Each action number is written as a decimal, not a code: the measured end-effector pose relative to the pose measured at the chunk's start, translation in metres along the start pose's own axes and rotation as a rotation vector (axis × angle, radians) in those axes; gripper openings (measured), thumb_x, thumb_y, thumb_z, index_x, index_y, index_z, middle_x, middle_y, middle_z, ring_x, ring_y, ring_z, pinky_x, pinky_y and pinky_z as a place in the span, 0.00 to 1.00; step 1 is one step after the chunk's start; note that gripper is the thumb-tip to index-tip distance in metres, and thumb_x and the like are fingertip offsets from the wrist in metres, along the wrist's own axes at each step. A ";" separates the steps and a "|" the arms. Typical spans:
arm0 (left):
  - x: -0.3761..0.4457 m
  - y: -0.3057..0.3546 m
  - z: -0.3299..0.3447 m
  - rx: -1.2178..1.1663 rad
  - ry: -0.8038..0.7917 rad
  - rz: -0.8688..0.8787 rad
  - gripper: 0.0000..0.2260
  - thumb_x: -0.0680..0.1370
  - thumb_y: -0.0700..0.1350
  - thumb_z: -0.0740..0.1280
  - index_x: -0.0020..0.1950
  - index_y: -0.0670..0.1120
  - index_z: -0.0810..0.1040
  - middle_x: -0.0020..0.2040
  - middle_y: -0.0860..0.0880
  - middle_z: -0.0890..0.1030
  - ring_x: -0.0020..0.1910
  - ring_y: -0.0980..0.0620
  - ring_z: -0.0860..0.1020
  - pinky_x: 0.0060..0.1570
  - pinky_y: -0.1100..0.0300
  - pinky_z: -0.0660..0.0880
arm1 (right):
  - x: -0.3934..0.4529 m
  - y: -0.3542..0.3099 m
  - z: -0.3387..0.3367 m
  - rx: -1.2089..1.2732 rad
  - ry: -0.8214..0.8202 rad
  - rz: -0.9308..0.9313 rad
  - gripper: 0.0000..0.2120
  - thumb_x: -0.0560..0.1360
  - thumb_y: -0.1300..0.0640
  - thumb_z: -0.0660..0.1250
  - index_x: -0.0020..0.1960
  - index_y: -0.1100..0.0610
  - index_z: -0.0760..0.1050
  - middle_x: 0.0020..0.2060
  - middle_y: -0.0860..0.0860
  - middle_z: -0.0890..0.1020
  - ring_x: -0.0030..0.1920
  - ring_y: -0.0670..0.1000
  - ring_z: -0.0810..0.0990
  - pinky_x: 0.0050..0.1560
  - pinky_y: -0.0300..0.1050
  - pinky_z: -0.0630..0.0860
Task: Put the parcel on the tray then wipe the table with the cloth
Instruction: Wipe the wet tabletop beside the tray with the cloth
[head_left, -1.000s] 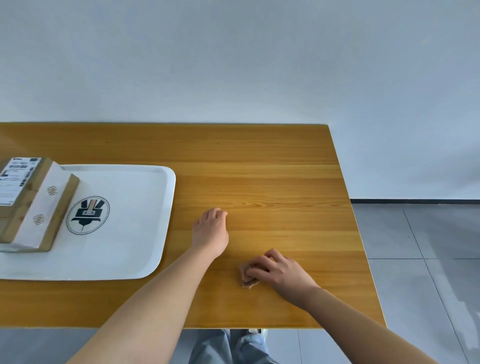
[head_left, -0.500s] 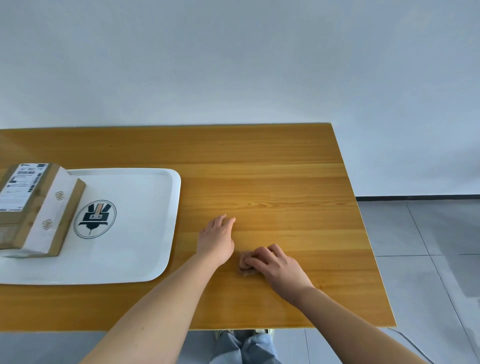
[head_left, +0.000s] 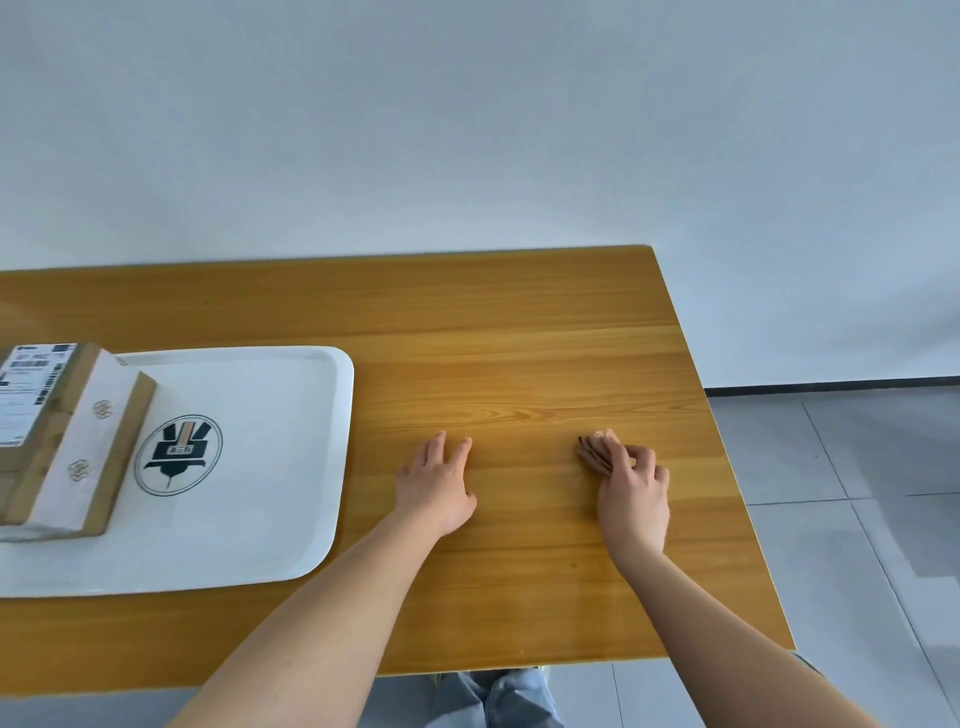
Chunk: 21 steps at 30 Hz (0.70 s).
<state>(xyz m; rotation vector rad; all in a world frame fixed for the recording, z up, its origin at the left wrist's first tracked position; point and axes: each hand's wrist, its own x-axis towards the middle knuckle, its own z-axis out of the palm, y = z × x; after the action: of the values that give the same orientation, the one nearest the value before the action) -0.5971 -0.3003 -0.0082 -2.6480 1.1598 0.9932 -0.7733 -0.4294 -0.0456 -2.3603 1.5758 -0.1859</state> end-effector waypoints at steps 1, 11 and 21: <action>0.000 -0.001 0.000 0.004 -0.001 -0.001 0.33 0.80 0.50 0.60 0.79 0.55 0.45 0.80 0.47 0.43 0.79 0.44 0.46 0.75 0.44 0.54 | 0.000 -0.007 0.003 0.008 -0.003 -0.015 0.29 0.76 0.68 0.60 0.73 0.47 0.63 0.62 0.54 0.70 0.55 0.58 0.68 0.36 0.45 0.69; 0.005 0.009 0.000 0.122 -0.142 0.006 0.37 0.79 0.54 0.61 0.79 0.55 0.39 0.79 0.48 0.35 0.78 0.45 0.39 0.76 0.44 0.45 | -0.036 0.005 -0.007 -0.021 -0.127 -0.542 0.29 0.63 0.69 0.73 0.59 0.48 0.76 0.50 0.50 0.78 0.44 0.55 0.76 0.22 0.42 0.76; 0.008 0.021 -0.004 0.139 -0.163 0.037 0.37 0.79 0.55 0.60 0.79 0.55 0.39 0.78 0.48 0.34 0.78 0.45 0.38 0.76 0.44 0.44 | -0.022 0.051 -0.021 0.090 0.069 0.285 0.25 0.75 0.67 0.60 0.68 0.47 0.69 0.61 0.54 0.71 0.59 0.58 0.67 0.36 0.46 0.69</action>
<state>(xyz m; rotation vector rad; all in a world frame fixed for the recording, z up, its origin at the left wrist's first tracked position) -0.6054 -0.3213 -0.0060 -2.3985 1.1985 1.0695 -0.8325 -0.4306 -0.0402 -2.0549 1.8720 -0.2714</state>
